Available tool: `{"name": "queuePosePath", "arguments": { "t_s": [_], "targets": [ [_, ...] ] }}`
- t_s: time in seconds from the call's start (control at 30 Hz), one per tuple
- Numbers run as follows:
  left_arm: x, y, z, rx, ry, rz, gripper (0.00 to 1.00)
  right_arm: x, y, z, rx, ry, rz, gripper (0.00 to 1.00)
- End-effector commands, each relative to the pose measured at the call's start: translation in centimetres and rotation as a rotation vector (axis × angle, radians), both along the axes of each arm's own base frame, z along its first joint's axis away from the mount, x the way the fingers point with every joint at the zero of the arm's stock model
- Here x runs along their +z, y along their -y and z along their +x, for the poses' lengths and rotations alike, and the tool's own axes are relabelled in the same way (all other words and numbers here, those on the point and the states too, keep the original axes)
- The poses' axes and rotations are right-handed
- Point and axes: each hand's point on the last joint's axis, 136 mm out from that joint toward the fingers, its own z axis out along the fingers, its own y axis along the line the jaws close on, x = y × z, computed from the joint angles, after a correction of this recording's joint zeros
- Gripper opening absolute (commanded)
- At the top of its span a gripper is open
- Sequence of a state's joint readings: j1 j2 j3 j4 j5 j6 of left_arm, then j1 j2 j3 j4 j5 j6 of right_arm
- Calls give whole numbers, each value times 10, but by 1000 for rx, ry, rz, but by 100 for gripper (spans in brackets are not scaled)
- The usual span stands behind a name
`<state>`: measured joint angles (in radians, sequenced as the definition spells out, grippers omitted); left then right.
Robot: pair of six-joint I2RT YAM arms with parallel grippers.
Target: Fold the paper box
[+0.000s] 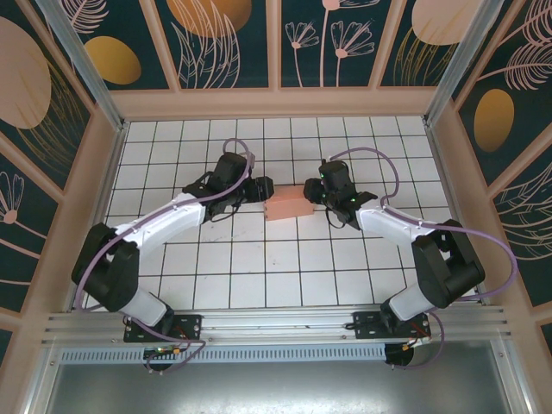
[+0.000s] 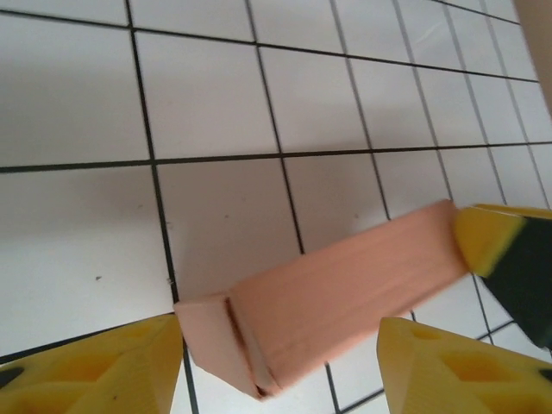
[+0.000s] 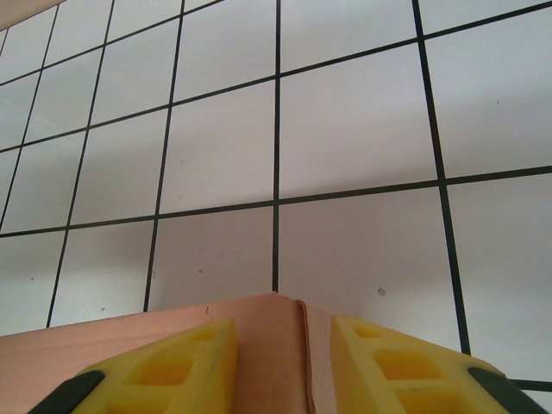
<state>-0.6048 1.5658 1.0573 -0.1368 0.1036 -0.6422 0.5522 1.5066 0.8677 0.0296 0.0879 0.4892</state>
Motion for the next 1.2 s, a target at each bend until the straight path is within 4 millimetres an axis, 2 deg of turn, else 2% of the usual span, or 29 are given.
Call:
{"name": "queuePosePath", "arguments": {
  "t_s": [0.0, 0.17, 0.2, 0.4, 0.5, 0.53, 0.63, 0.77, 1.0, 1.1, 1.17],
  "targets": [
    [-17, 6, -2, 8, -55, -38, 56, -21, 10, -10, -23, -57, -39, 34],
    [-42, 8, -14, -32, -111, -47, 52, -22, 10, -11, -23, -59, -39, 34],
    [-54, 4, -21, -30, -135, -34, 52, -22, 10, -11, -22, -61, -39, 34],
    [-92, -9, -36, -6, -208, 8, 49, -16, 6, -11, -6, -49, -19, 34],
    [-96, -8, -37, -9, -217, 7, 48, 0, -1, -12, 24, -4, 37, 34],
    [-96, -8, -36, -9, -216, 6, 48, 8, -5, -13, 41, 12, 70, 38],
    [-97, -7, -35, -13, -214, 7, 44, 24, 3, -7, 39, 35, 169, 52],
    [-100, -7, -35, -19, -223, 3, 39, 18, 11, -8, 42, 2, 238, 54],
    [-105, -4, -38, -38, -239, -5, 30, -10, 11, -15, 61, -73, 283, 40],
    [-107, -5, -38, -41, -242, -8, 25, -21, 19, -18, 31, -89, 287, 28],
    [-108, -6, -39, -43, -249, -25, 23, -28, 25, -19, 14, -104, 307, 15]
  ]
}}
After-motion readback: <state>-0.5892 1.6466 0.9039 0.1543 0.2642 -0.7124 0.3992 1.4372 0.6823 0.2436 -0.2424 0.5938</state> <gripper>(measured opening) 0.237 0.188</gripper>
